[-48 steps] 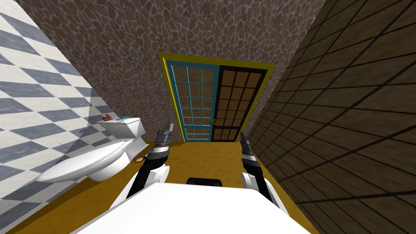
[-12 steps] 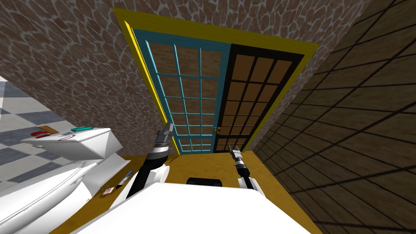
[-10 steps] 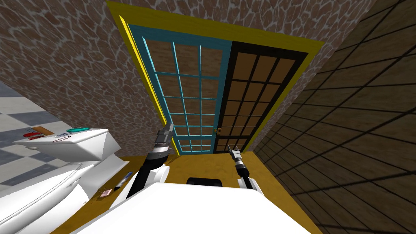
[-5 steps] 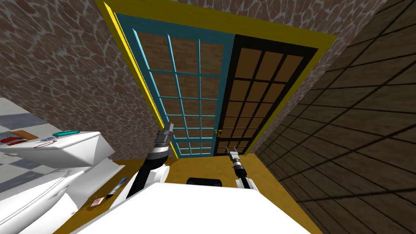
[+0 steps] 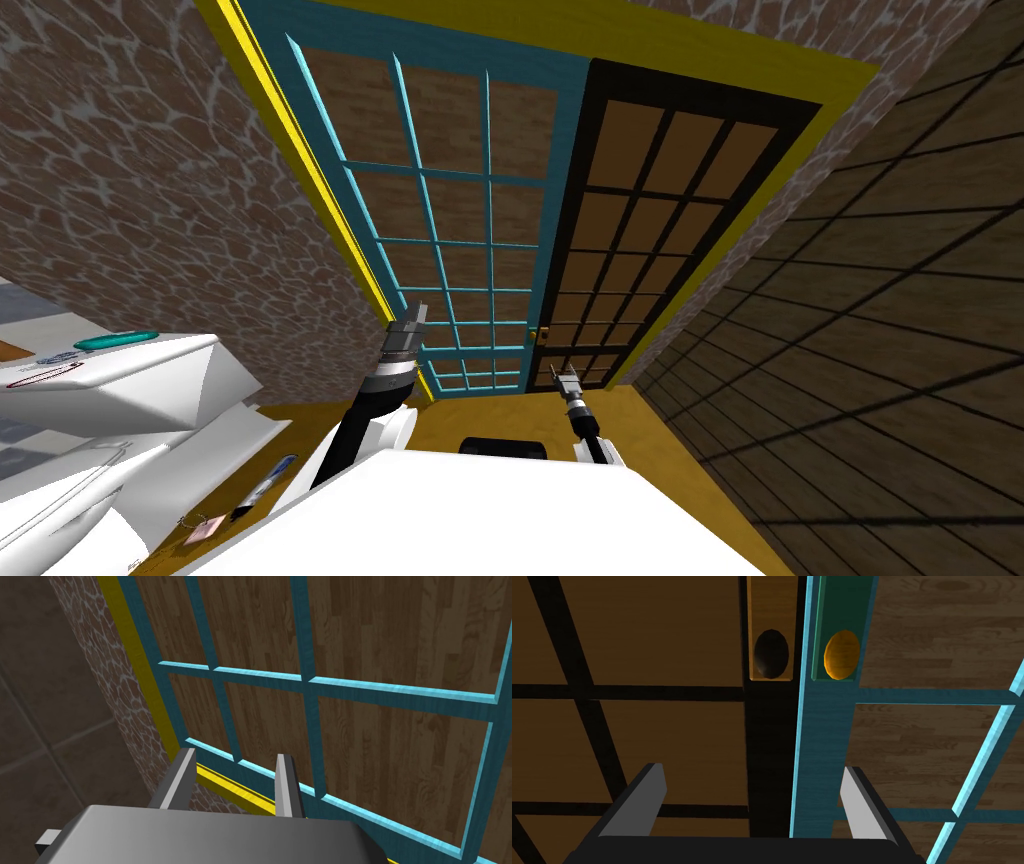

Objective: Pull the door open

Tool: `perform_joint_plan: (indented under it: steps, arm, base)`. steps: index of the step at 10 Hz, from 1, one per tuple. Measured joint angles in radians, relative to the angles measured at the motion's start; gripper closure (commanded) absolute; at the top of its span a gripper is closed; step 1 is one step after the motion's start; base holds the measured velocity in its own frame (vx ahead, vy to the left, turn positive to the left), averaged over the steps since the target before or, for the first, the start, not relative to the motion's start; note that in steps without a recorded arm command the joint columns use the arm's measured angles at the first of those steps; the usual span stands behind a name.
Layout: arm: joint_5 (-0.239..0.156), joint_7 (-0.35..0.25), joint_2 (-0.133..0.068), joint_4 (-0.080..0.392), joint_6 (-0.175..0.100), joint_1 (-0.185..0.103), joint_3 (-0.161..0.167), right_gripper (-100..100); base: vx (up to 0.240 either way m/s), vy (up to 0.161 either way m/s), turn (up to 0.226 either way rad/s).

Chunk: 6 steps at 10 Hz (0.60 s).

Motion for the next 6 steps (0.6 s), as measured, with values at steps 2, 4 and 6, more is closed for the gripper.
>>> perform_joint_plan:
  steps: [2,4,6]
  arm:
    - [0.019,0.025,0.015,0.028,-0.005,-0.014,-0.005,-100]
    - [0.011,0.038,0.005,0.056,-0.013,-0.015,-0.015,-100]
    - [-0.002,0.039,-0.019,0.061,-0.013,0.011,-0.026,-100]
  base:
    - [0.095,-0.019,0.005]
    - [-0.126,0.01,-0.009]
    - [-0.176,0.005,0.0]
